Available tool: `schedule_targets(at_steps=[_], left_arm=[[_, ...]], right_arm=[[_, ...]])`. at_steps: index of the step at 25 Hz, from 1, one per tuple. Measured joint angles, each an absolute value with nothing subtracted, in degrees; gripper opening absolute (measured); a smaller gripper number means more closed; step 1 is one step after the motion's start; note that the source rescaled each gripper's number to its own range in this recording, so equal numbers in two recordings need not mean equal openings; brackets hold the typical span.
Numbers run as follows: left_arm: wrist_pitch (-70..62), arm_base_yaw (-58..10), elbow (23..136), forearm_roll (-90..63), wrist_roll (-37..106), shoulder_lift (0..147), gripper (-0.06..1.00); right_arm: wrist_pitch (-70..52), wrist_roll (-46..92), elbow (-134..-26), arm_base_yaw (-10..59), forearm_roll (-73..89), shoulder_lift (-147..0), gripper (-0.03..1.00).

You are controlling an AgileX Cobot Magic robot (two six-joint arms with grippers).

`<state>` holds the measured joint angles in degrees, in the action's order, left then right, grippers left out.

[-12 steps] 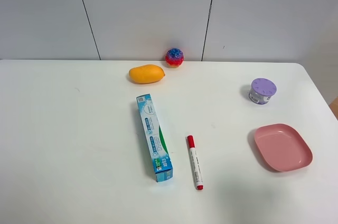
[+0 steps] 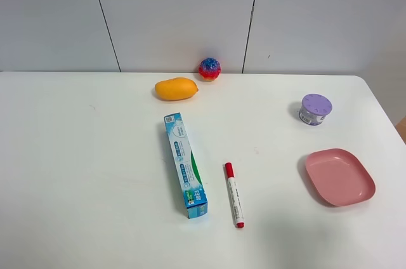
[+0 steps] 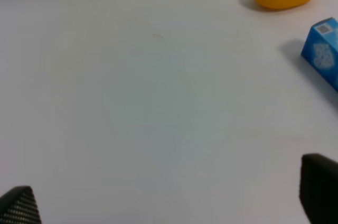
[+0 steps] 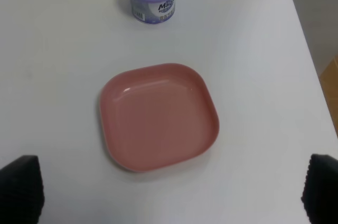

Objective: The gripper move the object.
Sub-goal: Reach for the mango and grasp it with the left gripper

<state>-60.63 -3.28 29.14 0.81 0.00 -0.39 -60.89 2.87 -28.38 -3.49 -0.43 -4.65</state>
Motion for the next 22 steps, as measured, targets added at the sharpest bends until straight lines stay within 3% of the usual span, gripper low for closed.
schedule_targets(at_steps=[16,22], left_arm=[[-60.6,-3.3,29.1,0.8,0.0,-0.3,1.00],[-59.8,-3.3,32.1,0.7,-2.1,12.5,1.00]], right_arm=[[-60.9,2.9,-28.4,-3.5,-0.4,-4.6,1.00],[-60.9,2.9,-28.4,-3.5,-0.4,-4.6,1.00]])
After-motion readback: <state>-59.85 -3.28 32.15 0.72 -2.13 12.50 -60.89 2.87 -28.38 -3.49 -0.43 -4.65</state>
